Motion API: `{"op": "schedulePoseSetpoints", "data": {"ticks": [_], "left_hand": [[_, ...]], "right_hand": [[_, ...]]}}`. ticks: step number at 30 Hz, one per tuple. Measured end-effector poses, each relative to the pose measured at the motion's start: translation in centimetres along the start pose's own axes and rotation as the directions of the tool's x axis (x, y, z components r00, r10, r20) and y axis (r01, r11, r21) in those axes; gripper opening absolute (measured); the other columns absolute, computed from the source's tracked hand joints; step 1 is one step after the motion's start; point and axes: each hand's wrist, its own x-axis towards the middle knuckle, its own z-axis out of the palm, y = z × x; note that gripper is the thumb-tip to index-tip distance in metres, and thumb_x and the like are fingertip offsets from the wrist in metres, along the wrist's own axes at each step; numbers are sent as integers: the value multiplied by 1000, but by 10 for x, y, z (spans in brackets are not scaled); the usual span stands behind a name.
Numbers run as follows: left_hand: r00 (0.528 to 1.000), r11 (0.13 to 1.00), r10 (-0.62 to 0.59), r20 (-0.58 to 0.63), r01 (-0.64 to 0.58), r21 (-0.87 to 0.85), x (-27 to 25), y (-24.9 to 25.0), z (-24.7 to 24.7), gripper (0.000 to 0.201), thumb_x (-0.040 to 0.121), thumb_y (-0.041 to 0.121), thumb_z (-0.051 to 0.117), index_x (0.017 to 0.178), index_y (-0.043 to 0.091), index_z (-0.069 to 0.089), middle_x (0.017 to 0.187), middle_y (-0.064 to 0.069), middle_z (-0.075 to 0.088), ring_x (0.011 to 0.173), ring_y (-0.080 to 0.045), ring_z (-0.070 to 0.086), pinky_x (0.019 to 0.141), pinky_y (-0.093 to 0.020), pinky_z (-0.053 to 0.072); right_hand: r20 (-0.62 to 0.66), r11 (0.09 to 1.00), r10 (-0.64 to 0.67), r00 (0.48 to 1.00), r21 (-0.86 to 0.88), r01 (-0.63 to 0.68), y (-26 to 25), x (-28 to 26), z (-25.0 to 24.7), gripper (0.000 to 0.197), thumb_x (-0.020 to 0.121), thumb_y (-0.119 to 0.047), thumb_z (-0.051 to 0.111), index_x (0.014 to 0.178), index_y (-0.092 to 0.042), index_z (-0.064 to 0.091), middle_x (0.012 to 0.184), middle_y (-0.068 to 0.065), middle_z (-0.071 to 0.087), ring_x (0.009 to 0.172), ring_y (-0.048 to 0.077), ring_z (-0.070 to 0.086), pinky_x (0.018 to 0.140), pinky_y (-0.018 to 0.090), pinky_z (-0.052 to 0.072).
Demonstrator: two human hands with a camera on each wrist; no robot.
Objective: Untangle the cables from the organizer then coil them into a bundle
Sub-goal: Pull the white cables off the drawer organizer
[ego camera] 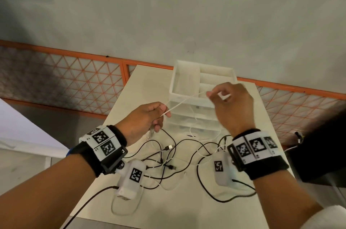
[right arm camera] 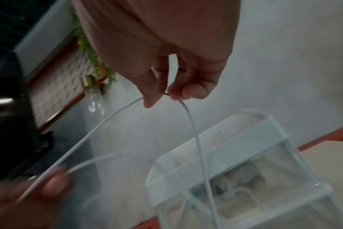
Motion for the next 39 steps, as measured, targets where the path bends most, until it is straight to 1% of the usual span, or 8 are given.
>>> {"op": "schedulePoseSetpoints", "data": {"ticks": [5, 11, 14, 18, 20, 26, 32, 39], "left_hand": [[996, 996, -69, -51, 67, -52, -7, -16, -10, 31, 103, 27, 48, 79, 9, 55, 61, -3, 33, 52, -14, 33, 57, -30, 42], [992, 993, -69, -106, 79, 88, -9, -24, -27, 27, 101, 28, 53, 83, 7, 57, 60, 2, 31, 47, -11, 29, 44, -26, 35], [977, 919, -167, -132, 203, 337, -8, -39, -29, 33, 100, 34, 51, 86, 7, 61, 59, 0, 36, 43, -13, 31, 44, -25, 34], [949, 853, -254, -185, 310, 421, -6, -50, -16, 42, 95, 46, 57, 80, 7, 55, 54, 1, 33, 44, -16, 31, 45, -25, 28], [954, 857, -218, -204, 287, 427, -3, -47, -6, 42, 97, 45, 54, 78, 8, 54, 47, 6, 34, 41, -16, 35, 42, -23, 30], [990, 891, -119, -69, 138, 433, -3, -32, 2, 26, 99, 10, 46, 89, 8, 69, 58, -4, 52, 55, -16, 51, 54, -18, 43], [997, 909, -64, 37, 43, 415, -4, -14, 19, 24, 100, 32, 53, 93, 17, 71, 60, 4, 41, 54, -18, 36, 50, -26, 34], [976, 884, -51, 210, -54, 465, -23, -10, 36, 36, 101, 34, 50, 75, 21, 71, 57, 12, 49, 62, -10, 45, 68, -27, 39]], "right_hand": [[-69, 955, 296, 953, -9, -297, 45, 4, -14, 28, 94, -47, 63, 85, -20, 69, 78, 1, 69, 78, 25, 66, 72, 31, 49], [133, 676, 737, 663, -167, -718, 108, -11, -15, 60, 92, -64, 47, 97, -10, 72, 84, 12, 76, 75, 31, 72, 82, 43, 60], [126, 835, 548, 827, -133, -533, 103, 10, -23, 84, 78, -81, 28, 110, -12, 67, 112, 16, 71, 98, 36, 68, 95, 52, 53], [-72, 957, 281, 957, 98, -274, 75, 32, -43, 38, 92, -53, 54, 114, -24, 66, 127, 3, 63, 95, 13, 65, 85, 30, 55], [-142, 973, 224, 964, 96, -212, 80, 35, -46, 35, 96, -42, 60, 122, -19, 63, 133, 2, 55, 86, 3, 58, 69, 13, 47], [321, 821, 558, 765, -350, -451, 126, -4, -34, 76, 90, -21, 68, 156, -16, 32, 162, 14, 26, 140, 34, 43, 113, 43, 39], [470, 960, 247, 847, 2, -281, 71, -50, -5, 64, 84, -23, 76, 138, -45, 50, 72, -6, 67, 69, 8, 63, 69, 20, 48], [836, 946, 298, 460, -194, -261, 64, -71, 38, 26, 94, -37, 66, 77, -17, 68, 65, -4, 69, 52, 11, 62, 54, 23, 48]]}}
